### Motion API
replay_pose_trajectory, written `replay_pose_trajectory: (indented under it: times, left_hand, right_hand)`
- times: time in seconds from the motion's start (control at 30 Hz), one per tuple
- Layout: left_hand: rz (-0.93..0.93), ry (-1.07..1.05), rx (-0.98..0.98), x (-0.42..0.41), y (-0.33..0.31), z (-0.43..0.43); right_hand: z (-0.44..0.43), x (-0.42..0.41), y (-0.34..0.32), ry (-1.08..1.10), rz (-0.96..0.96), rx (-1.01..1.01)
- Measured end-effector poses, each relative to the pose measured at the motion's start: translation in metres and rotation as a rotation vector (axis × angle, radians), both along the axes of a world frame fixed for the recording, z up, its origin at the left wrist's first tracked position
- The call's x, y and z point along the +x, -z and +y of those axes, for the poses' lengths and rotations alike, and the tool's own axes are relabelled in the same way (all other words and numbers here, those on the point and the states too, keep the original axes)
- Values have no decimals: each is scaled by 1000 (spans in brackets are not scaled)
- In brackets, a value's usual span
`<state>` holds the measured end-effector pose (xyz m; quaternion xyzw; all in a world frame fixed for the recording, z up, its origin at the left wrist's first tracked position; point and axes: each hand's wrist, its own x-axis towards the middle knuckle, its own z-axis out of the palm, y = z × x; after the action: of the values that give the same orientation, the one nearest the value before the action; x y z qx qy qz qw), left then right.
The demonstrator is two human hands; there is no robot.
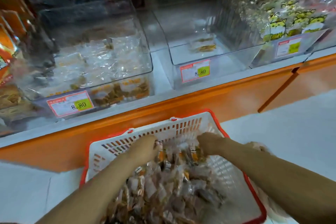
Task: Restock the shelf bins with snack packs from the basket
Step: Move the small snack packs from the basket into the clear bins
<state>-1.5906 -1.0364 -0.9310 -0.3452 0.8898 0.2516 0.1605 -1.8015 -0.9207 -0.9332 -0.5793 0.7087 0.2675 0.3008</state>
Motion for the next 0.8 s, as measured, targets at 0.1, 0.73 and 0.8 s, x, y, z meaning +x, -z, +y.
replay_pose_trajectory:
  times: [0.1, 0.73, 0.8]
  left_hand:
    - [-71, -45, 78, -2, 23, 3]
    - [80, -192, 372, -45, -48, 35]
    - [124, -192, 376, -50, -68, 40]
  right_hand:
    - [2, -1, 13, 0, 14, 44]
    - [-23, -15, -92, -241, -404, -269]
    - [-21, -21, -123, -240, -465, -311]
